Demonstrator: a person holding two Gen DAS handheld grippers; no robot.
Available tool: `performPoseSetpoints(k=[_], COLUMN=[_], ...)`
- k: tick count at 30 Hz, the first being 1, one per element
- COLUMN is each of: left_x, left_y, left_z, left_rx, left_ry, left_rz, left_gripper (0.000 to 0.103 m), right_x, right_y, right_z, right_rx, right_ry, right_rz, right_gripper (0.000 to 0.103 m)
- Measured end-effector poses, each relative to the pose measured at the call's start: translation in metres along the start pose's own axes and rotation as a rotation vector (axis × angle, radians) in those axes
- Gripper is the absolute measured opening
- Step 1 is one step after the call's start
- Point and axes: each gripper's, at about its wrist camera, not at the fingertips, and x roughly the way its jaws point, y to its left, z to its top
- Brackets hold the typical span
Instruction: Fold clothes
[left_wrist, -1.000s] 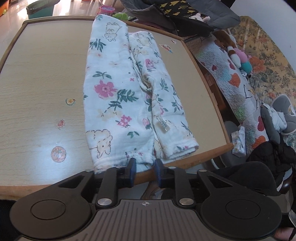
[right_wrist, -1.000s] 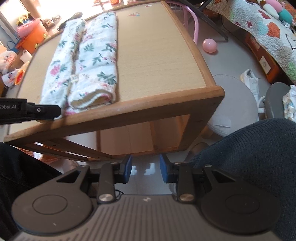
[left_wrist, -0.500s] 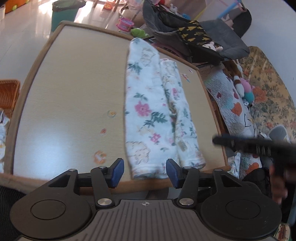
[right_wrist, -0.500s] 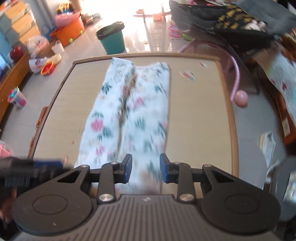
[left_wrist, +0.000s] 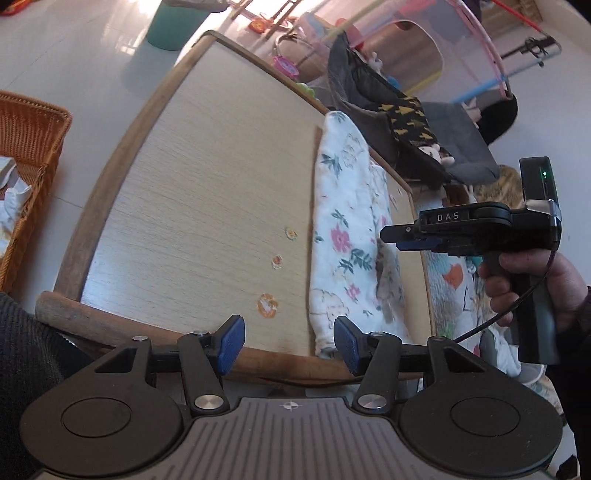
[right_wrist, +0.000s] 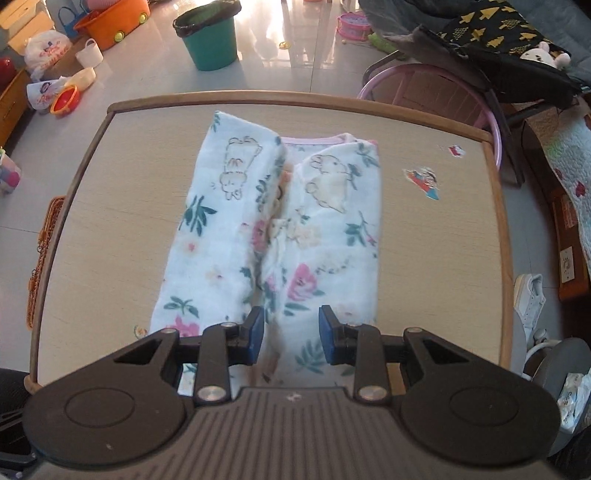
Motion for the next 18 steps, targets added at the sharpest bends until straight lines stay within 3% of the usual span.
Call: performPoseSetpoints(k=[4, 9, 14, 18], left_x=[0.002, 0.005, 0.008, 0.01], left_y=[-0.001, -0.001, 0.001, -0.001], left_z=[0.001, 0.001, 0.001, 0.001], left_rx=[0.01, 0.034, 0.033, 0.046], left_ry=[0.005, 0.01, 0.012, 0.017], left_rz=[0.006, 0.016, 0.014, 0.02], left_gripper=[0.055, 0.055, 0.055, 0.055], right_x=[0.011, 0.015, -0.003, -0.001], right_y=[0.007, 0.01, 0.004, 0.01], right_z=[0.0, -0.001, 0.004, 0.006], right_rx=[-0.042, -0.068, -0.034, -0.048], right_ry=[0.012, 0.013, -0.011, -0.006], right_rz=[-0.039, -0.06, 0.003, 0.005], right_gripper=[0.027, 0.008, 0.008, 0.008])
